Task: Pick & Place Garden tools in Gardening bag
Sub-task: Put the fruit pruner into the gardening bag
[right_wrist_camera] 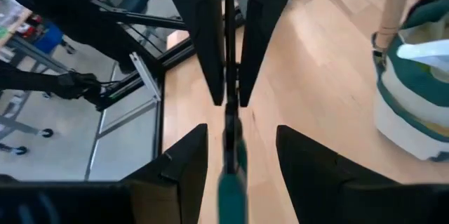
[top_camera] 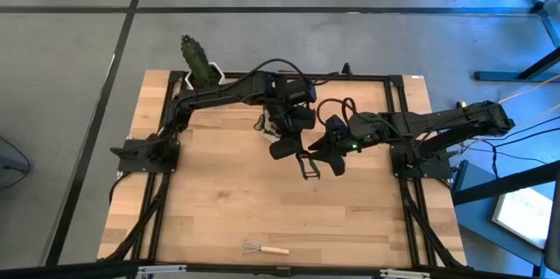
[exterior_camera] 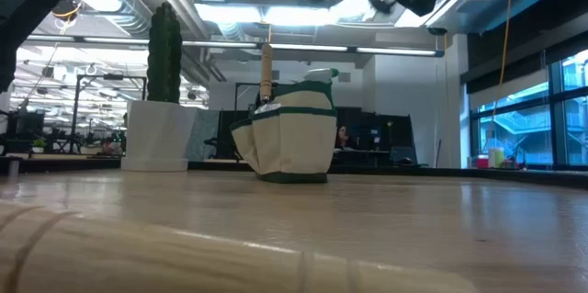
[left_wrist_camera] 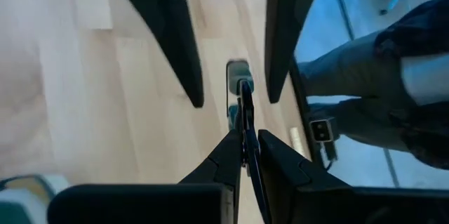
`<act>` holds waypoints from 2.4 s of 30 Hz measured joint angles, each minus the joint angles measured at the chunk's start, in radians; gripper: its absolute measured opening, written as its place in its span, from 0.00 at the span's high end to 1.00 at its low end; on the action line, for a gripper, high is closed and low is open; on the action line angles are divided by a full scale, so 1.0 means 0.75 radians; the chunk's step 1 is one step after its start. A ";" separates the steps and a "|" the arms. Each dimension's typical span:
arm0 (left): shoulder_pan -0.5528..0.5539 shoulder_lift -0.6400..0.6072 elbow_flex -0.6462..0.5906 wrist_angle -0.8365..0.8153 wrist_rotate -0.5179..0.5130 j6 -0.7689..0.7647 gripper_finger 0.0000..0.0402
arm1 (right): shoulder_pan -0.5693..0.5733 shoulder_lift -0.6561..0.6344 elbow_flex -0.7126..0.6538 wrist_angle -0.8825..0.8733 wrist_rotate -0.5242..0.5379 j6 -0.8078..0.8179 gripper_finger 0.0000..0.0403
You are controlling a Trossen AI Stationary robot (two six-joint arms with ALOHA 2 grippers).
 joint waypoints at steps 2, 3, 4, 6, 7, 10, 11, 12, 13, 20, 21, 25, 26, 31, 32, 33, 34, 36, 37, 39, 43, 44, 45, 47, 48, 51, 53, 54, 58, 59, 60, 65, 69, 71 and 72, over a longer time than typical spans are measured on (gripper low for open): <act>0.000 0.001 0.000 -0.004 -0.032 -0.004 0.94 | 0.000 0.003 0.000 -0.018 0.010 0.005 0.57; 0.000 0.001 0.000 -0.001 -0.036 -0.004 0.94 | 0.000 0.004 0.000 -0.022 0.011 0.005 0.57; 0.000 0.001 0.000 0.002 -0.036 -0.004 0.94 | 0.000 0.004 0.000 -0.019 0.011 0.005 0.57; 0.000 0.001 0.000 0.019 -0.042 -0.006 0.94 | 0.000 0.004 0.000 -0.018 0.010 0.005 0.57; 0.000 0.001 0.000 0.033 -0.046 -0.017 0.94 | 0.000 0.004 0.000 -0.018 0.010 0.005 0.57; 0.001 0.001 0.000 0.071 -0.048 -0.037 0.94 | 0.000 0.004 0.000 -0.019 0.009 0.005 0.57; 0.002 0.001 0.000 0.081 -0.048 -0.039 0.94 | 0.000 0.004 0.000 -0.022 0.003 0.005 0.57; 0.002 0.001 0.000 0.091 -0.048 -0.043 0.94 | 0.000 0.004 0.000 -0.022 0.002 0.005 0.57; 0.002 0.001 0.000 0.097 -0.044 -0.046 0.94 | 0.000 0.004 0.000 -0.023 0.002 0.004 0.57; 0.002 0.001 0.000 0.097 -0.037 -0.046 0.94 | -0.001 0.004 0.000 -0.058 -0.001 -0.001 0.58; 0.002 0.001 0.000 0.097 -0.035 -0.046 0.94 | -0.002 0.006 0.000 -0.068 -0.002 -0.001 0.59; 0.002 0.001 0.000 0.097 -0.033 -0.045 0.94 | -0.004 0.011 -0.001 -0.074 -0.008 -0.001 0.68; 0.003 0.001 0.000 0.097 -0.028 -0.040 0.94 | -0.004 0.011 -0.001 -0.065 -0.008 -0.001 0.72; 0.003 0.000 0.000 0.097 -0.019 -0.038 0.94 | -0.004 0.011 -0.001 -0.037 -0.021 0.015 0.88; 0.003 0.000 0.000 0.097 -0.019 -0.038 0.94 | -0.004 0.011 -0.001 -0.037 -0.023 0.026 0.90; 0.004 0.000 0.000 0.098 -0.023 -0.039 0.94 | -0.004 0.011 -0.001 -0.037 -0.022 0.035 0.93; 0.004 0.000 0.000 0.098 -0.027 -0.047 0.94 | -0.003 0.011 -0.001 -0.038 -0.022 0.047 0.94; 0.008 0.000 0.000 0.098 -0.045 -0.063 0.93 | -0.003 0.011 -0.001 -0.039 -0.013 0.071 0.94; 0.012 0.000 0.000 0.098 -0.052 -0.073 0.92 | -0.003 0.011 -0.001 -0.040 0.002 0.092 0.94; 0.015 0.000 0.000 0.098 -0.056 -0.092 0.89 | -0.003 0.011 -0.001 -0.041 0.042 0.128 0.94; 0.015 0.000 0.000 0.099 -0.064 -0.104 0.87 | -0.003 0.011 -0.001 -0.041 0.064 0.149 0.94; 0.014 0.000 0.000 0.099 -0.065 -0.104 0.88 | -0.002 0.011 -0.001 -0.041 0.064 0.154 0.94; 0.014 0.000 0.000 0.100 -0.064 -0.104 0.88 | -0.002 0.011 -0.001 -0.041 0.064 0.162 0.94; 0.017 0.000 0.000 0.099 -0.061 -0.104 0.89 | -0.003 0.011 -0.001 -0.041 0.065 0.169 0.94; 0.022 0.000 0.000 0.100 -0.056 -0.104 0.89 | -0.003 0.011 -0.001 -0.040 0.065 0.169 0.94; 0.031 0.000 0.000 0.099 -0.045 -0.112 0.86 | -0.004 0.011 -0.001 -0.039 0.067 0.171 0.94; 0.043 -0.006 -0.002 0.098 -0.038 -0.130 0.83 | -0.005 0.011 -0.001 -0.038 0.069 0.184 0.94; 0.049 -0.011 -0.002 0.099 -0.036 -0.135 0.80 | -0.005 0.010 -0.001 -0.038 0.069 0.194 0.94; 0.074 -0.049 -0.001 0.132 -0.053 -0.158 0.70 | -0.004 0.009 -0.001 -0.048 0.085 0.214 0.94; 0.080 -0.062 -0.001 0.160 -0.075 -0.178 0.67 | -0.004 0.007 -0.001 -0.052 0.105 0.225 0.94; 0.091 -0.078 -0.001 0.165 -0.107 -0.193 0.64 | -0.005 0.007 -0.001 -0.058 0.132 0.239 0.94; 0.125 -0.138 -0.001 0.221 -0.352 -0.264 0.56 | -0.003 0.005 0.086 -0.250 0.351 0.260 0.94; 0.136 -0.191 0.000 0.237 -0.598 -0.332 0.55 | 0.002 0.005 0.195 -0.476 0.626 0.297 0.94; 0.136 -0.205 0.001 0.228 -0.733 -0.376 0.55 | 0.013 0.005 0.240 -0.546 0.788 0.336 0.94; 0.136 -0.212 0.000 0.218 -0.798 -0.399 0.56 | 0.022 0.003 0.252 -0.566 0.874 0.354 0.94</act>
